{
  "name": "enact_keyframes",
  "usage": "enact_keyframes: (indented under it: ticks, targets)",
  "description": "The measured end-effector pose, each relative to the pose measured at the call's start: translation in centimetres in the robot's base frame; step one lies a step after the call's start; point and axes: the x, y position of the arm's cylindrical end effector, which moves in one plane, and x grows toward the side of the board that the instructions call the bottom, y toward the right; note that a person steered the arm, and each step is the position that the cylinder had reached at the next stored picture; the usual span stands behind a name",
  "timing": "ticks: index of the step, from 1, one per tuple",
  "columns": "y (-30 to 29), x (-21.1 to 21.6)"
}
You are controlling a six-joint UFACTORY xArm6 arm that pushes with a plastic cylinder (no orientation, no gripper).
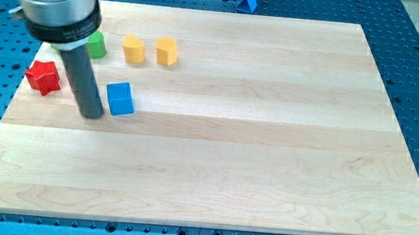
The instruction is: Place the blue cube right to the red circle
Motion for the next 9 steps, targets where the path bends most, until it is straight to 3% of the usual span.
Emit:
enact_keyframes:
  ticks: [1, 2, 9]
  targets:
    - [1.9, 1.4]
    - [4.4, 0.2]
    - [1.6, -2.6]
